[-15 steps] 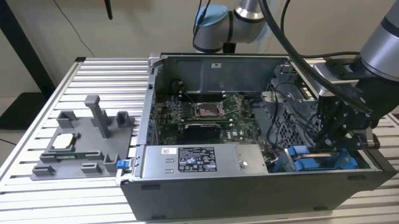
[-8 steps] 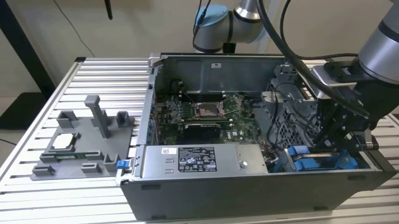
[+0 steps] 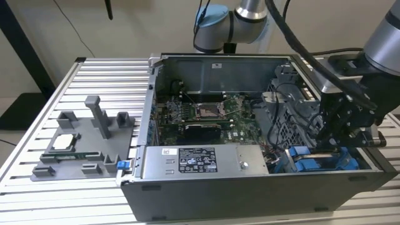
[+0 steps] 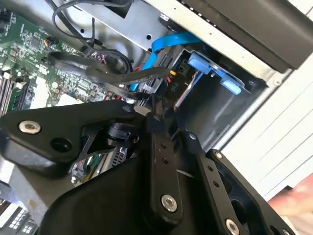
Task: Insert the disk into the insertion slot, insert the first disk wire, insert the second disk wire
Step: 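Insert the second disk wire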
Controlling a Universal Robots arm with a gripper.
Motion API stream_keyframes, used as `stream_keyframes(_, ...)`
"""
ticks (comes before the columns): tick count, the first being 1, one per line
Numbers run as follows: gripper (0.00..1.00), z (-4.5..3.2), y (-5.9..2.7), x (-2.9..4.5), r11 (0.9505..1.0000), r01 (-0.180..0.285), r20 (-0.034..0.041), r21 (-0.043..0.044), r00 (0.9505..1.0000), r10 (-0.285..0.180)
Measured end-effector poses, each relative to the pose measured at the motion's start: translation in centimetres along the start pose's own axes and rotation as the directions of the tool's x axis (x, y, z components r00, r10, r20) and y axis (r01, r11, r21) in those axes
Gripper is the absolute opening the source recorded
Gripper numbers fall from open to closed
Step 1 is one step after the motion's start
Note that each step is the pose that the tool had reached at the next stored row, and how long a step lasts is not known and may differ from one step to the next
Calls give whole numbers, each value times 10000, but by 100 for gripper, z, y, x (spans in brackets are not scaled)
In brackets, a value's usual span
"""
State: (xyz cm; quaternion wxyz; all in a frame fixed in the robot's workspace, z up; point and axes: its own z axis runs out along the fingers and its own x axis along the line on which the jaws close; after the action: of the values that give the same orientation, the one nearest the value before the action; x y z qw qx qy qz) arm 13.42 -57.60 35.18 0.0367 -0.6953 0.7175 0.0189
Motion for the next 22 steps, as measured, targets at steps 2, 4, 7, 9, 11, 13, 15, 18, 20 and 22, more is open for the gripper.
stream_keyframes(2, 100, -95, 0, -8, 10000, 0, -4, 0, 10000, 0)
stream_keyframes(4, 100, -171, 0, -13, 10000, 0, -6, 0, 10000, 0)
stream_keyframes(7, 100, -282, 0, -22, 10000, 0, -5, 0, 10000, 0)
stream_keyframes(9, 100, -353, -1, -28, 10000, 0, -5, 0, 10000, 0)
stream_keyframes(11, 100, -414, -2, -32, 10000, 0, -5, 0, 10000, 0)
stream_keyframes(13, 100, -471, -3, -37, 10000, 0, -4, 0, 10000, 0)
stream_keyframes(15, 100, -519, -4, -41, 10000, -1, -5, 0, 10000, 1)
stream_keyframes(18, 100, -562, -5, -44, 10000, -1, -4, 0, 10000, 1)
stream_keyframes(20, 100, -577, -6, -45, 10000, -1, -5, 0, 10000, 1)
stream_keyframes(22, 100, -580, -5, -46, 10000, 0, -4, 0, 10000, 0)
